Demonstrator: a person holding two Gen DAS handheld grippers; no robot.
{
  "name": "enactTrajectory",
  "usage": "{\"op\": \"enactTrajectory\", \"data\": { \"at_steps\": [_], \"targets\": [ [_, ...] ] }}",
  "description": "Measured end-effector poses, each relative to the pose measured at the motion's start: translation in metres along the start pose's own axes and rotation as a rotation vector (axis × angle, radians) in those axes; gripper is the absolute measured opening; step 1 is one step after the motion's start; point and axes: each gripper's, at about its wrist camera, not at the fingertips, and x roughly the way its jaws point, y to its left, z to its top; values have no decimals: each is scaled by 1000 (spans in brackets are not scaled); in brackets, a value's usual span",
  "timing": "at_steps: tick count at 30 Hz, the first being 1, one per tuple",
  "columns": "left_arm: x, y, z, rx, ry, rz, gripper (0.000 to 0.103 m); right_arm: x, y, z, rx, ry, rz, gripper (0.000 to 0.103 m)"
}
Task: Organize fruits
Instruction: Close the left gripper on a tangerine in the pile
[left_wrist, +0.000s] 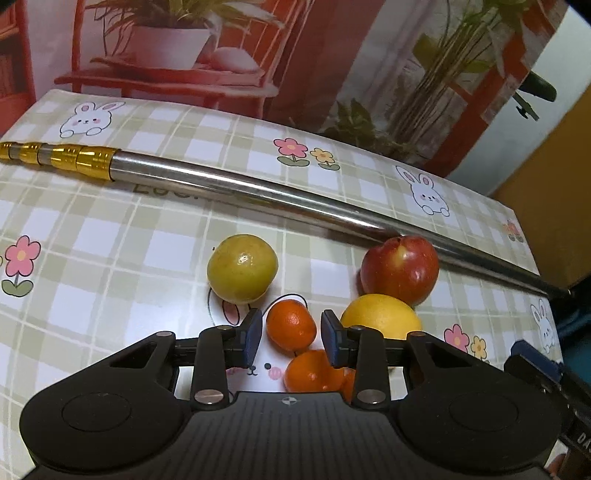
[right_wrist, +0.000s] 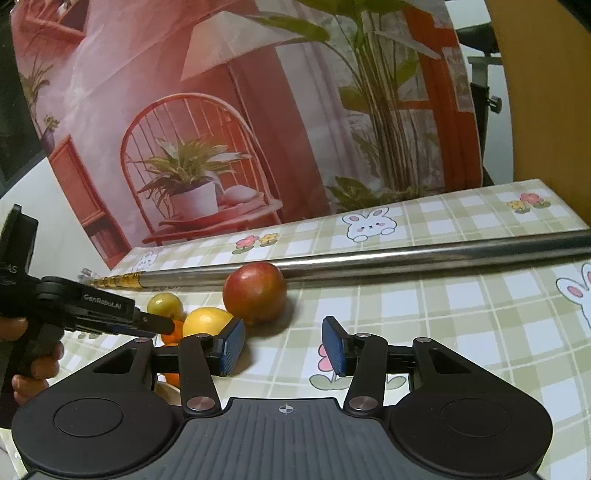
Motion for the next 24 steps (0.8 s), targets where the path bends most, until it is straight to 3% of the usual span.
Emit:
{"op": "enactTrajectory", "data": {
  "at_steps": [9, 15, 24],
  "targets": [
    [13, 4, 0, -63, 23, -20, 33, 0, -3, -3, 17, 9, -1, 44],
    [7, 0, -5, -22, 5, -2, 32, 1, -5, -5, 36, 16, 4, 45],
    [-33, -6, -19, 93, -81, -2, 32, 4, -3, -5, 36, 26, 21, 45]
  ]
}}
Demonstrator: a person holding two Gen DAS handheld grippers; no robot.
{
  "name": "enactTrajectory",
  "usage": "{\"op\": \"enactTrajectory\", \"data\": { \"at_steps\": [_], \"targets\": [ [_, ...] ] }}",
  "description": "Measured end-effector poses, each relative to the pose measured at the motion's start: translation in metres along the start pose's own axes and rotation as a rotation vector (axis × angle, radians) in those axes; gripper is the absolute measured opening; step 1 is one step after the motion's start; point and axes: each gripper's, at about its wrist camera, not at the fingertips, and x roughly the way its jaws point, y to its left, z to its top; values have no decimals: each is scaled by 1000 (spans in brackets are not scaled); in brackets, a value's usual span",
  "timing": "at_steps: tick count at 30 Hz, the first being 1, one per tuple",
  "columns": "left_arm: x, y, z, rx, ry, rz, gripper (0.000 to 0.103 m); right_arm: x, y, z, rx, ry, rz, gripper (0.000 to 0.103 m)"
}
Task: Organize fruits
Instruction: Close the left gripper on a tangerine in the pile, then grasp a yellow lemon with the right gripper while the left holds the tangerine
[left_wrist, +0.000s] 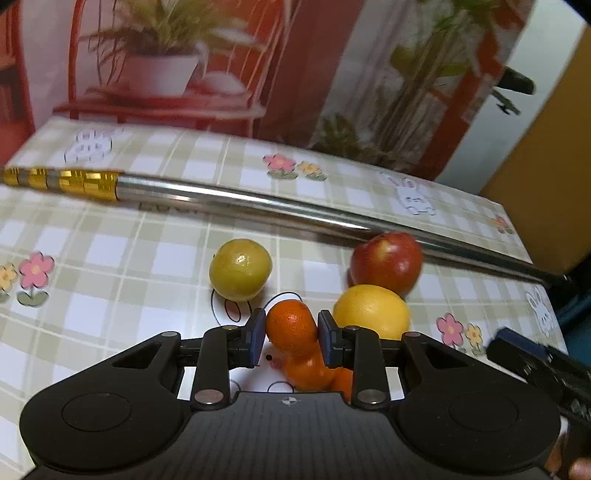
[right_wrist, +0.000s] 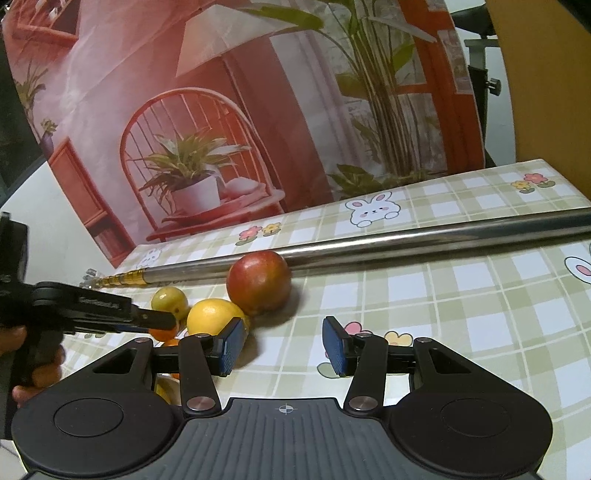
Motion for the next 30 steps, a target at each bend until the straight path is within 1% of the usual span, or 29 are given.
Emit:
{"op": "enactTrajectory", "data": {
  "at_steps": [4, 7, 10, 15, 18, 20, 21, 22, 23, 27, 30],
  "targets": [
    [-22, -1, -10, 51, -36, -26, 32, 0, 2, -2, 6, 4, 6, 45],
    [-37, -2, -19, 84, -57, -25, 32, 0, 3, -3, 6, 6, 9, 45],
    [-52, -3, -31, 120, -88, -13, 32, 0, 6, -5, -1, 10, 14, 45],
    [-67, -2, -47, 177, -117, 12, 32, 8, 14, -3, -32, 22, 29, 45],
    [-74, 0, -53, 175, -121, 8, 32, 18, 19, 4, -56, 21, 58, 45],
    [-77, 0, -56, 172, -129, 8, 32, 30, 22, 9, -55, 39, 83, 45],
    [-78, 1, -58, 170, -132, 9, 32, 36, 23, 11, -55, 47, 92, 46],
    [-80, 2, -59, 166, -134, 11, 32, 42, 24, 13, -54, 55, 101, 49],
    [-81, 3, -59, 161, -135, 13, 32, 48, 25, 14, -53, 63, 106, 51],
    [-85, 9, -63, 146, -139, 23, 32, 68, 31, 17, -48, 97, 110, 52],
    [-86, 12, -65, 141, -142, 34, 32, 78, 39, 18, -63, 113, 123, 55]
  ]
}}
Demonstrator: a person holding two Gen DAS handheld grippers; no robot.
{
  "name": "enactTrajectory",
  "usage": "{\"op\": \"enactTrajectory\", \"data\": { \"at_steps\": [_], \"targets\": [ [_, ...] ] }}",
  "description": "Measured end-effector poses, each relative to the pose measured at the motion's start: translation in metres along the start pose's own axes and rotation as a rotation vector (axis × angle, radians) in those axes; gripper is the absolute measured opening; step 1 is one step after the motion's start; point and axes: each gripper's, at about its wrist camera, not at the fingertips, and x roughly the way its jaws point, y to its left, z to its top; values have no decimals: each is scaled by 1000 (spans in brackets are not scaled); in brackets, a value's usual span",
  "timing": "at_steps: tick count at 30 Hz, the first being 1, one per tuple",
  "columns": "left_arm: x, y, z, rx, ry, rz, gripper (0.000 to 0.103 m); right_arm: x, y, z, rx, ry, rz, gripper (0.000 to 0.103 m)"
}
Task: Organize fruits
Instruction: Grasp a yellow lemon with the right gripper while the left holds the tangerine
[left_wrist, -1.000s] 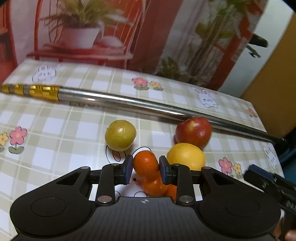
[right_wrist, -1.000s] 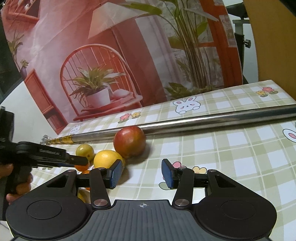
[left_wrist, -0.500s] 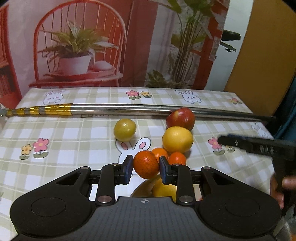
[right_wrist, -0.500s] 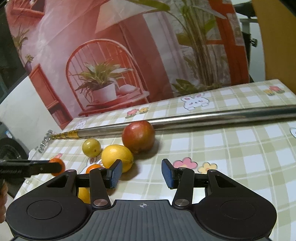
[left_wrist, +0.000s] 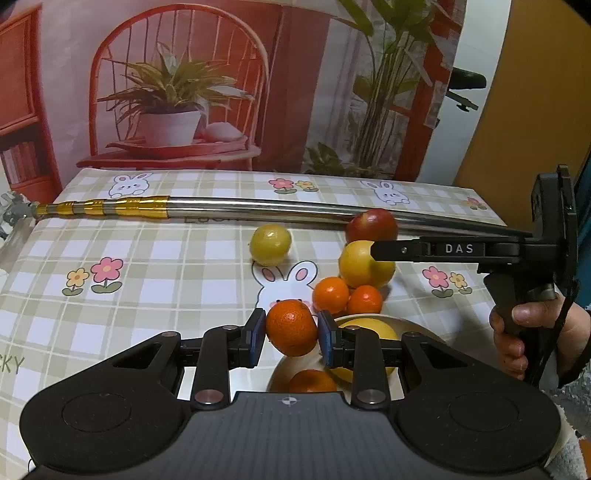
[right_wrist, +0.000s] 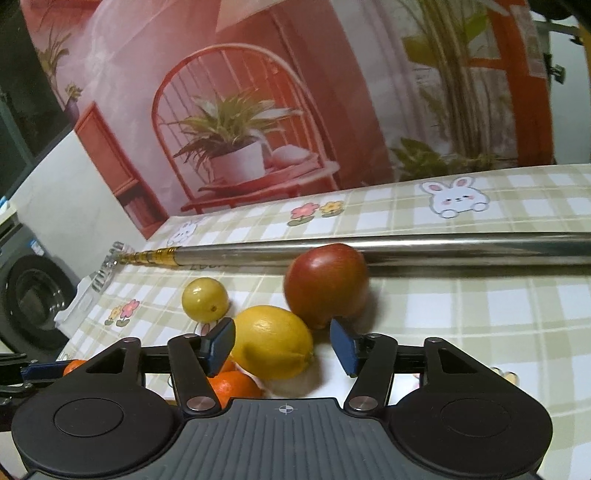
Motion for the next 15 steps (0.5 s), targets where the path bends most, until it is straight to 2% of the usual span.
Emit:
{"op": "enactTrajectory", "data": {
  "at_steps": [6, 10, 15],
  "targets": [
    [3, 5, -2, -16, 6, 10, 32, 18, 5, 4, -2, 44, 0, 56],
    [2, 7, -4, -23, 6, 10, 32, 27, 3, 6, 8, 59, 6, 61],
    [3, 6, -7, -25, 11, 6, 32, 35, 0, 3, 47, 95, 26, 57]
  ]
}}
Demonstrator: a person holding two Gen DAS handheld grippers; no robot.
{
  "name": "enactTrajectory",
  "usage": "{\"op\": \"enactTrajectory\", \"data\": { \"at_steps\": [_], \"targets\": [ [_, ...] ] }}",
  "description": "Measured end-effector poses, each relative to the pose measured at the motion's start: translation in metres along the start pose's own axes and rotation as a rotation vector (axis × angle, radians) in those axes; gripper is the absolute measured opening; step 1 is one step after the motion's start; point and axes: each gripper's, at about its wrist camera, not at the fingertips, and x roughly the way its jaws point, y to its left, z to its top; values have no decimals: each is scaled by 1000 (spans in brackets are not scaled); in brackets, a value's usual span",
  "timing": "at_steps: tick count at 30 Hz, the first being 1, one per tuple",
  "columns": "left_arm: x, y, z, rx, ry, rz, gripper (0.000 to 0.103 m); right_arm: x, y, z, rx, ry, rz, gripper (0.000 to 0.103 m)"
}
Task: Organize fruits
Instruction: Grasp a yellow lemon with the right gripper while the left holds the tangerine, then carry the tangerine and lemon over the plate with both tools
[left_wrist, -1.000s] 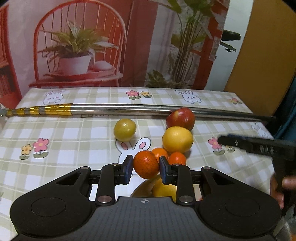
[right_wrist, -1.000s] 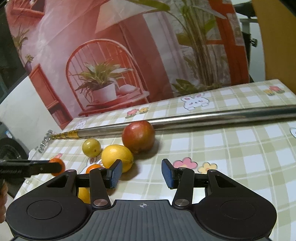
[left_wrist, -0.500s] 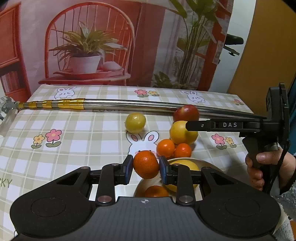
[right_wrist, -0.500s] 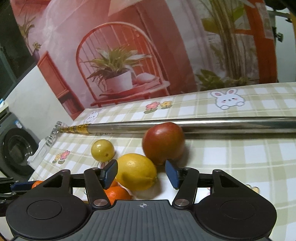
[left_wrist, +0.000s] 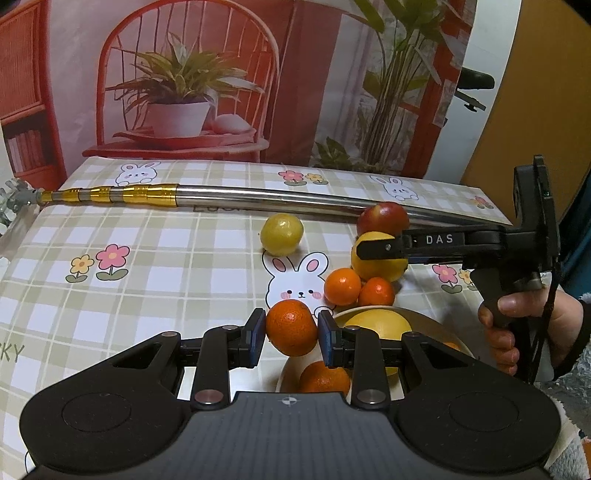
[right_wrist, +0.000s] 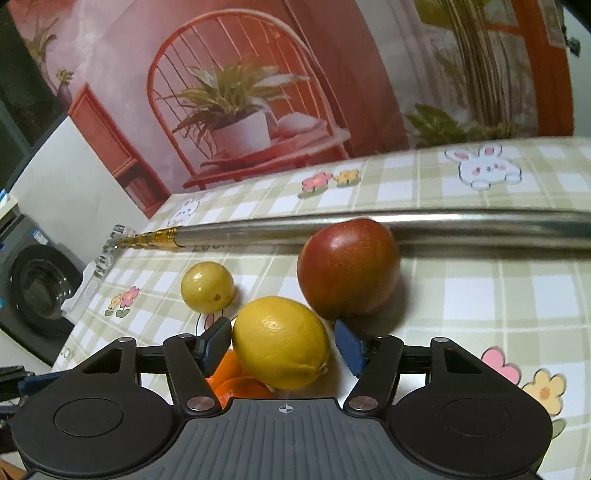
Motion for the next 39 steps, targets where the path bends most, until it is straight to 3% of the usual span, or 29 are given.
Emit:
{"op": "enactTrajectory", "data": {
  "at_steps": [14, 33, 39],
  "targets": [
    [-2, -2, -5, 4, 4, -2, 32, -11, -8, -9, 51, -9, 10, 54],
    [-12, -11, -18, 53, 25, -43, 32, -70, -32, -41, 205, -144, -16, 52],
    [-17, -15, -25, 48, 28, -55, 32, -81, -33, -54, 220, -116, -48, 47]
  ]
}}
